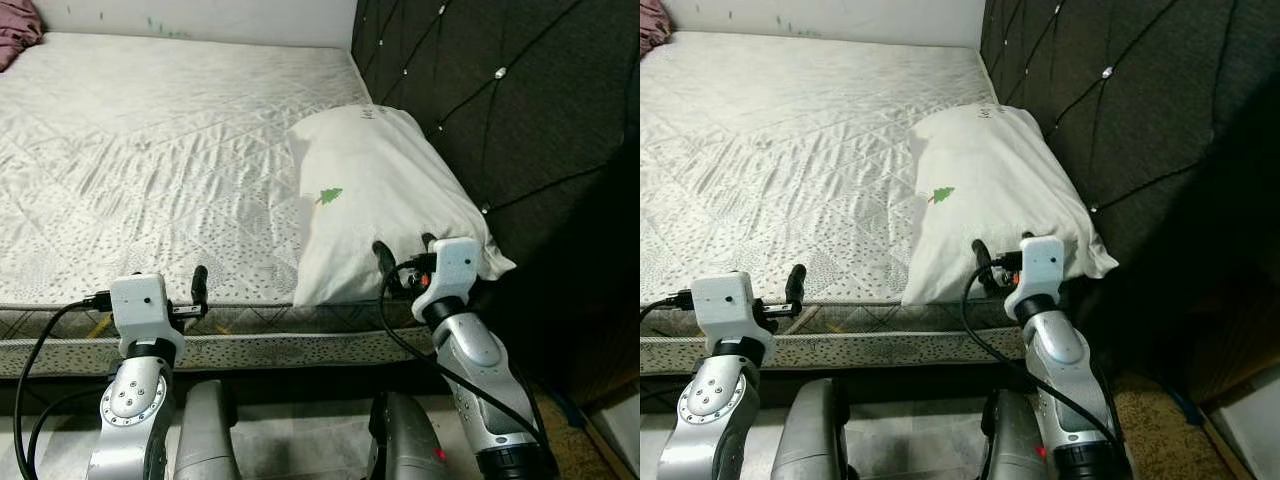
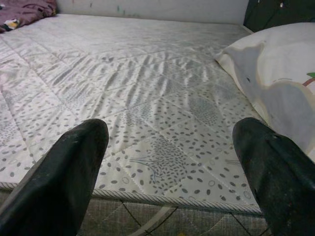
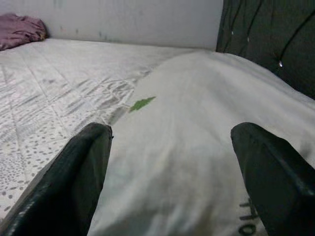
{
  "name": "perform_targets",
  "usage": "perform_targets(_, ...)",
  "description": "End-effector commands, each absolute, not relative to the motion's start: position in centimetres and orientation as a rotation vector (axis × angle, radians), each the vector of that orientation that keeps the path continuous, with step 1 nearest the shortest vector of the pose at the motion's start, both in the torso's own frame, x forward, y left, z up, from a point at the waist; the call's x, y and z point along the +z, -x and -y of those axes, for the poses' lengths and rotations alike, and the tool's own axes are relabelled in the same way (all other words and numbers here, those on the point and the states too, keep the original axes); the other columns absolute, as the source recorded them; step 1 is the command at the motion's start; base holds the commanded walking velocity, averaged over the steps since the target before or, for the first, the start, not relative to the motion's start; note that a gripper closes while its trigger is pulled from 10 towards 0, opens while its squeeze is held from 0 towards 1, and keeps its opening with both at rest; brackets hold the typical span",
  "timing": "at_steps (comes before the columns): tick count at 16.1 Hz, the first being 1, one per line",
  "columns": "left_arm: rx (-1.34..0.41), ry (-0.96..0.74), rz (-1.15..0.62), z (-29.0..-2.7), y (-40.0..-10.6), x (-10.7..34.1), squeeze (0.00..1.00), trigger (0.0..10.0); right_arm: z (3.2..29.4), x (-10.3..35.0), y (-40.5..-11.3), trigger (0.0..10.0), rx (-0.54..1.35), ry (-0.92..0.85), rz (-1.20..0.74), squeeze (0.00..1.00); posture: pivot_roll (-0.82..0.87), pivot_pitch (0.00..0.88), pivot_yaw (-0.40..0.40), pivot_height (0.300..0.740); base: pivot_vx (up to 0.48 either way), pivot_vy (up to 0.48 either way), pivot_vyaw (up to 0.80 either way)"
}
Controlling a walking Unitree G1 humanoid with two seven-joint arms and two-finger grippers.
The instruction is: Clean up the room
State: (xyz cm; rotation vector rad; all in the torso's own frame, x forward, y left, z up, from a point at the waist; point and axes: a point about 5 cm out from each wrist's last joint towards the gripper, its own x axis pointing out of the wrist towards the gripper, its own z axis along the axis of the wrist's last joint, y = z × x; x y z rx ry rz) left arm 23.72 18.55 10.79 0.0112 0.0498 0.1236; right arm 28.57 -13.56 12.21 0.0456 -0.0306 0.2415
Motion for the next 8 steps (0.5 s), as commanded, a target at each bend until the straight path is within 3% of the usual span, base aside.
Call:
perform_targets(1, 0.104, -0.005, -0.044, -18.25, -23.9, 10.87, 0.0, 10.0, 13.44, 12.56, -28.62, 10.0, 0.249, -0.051, 0.033, 0.0, 0.01, 0.0, -0.063, 0.582, 0.0, 0.0, 0.0)
perform_targets(8, 0.102, -0.003, -0.044, -18.19, -23.96, 10.9, 0.0, 10.0, 13.34, 13.23, -29.07, 10.0, 0.251, -0.075, 0.032, 0.0, 0.01, 0.0, -0.063, 0.652, 0.0, 0.0, 0.0)
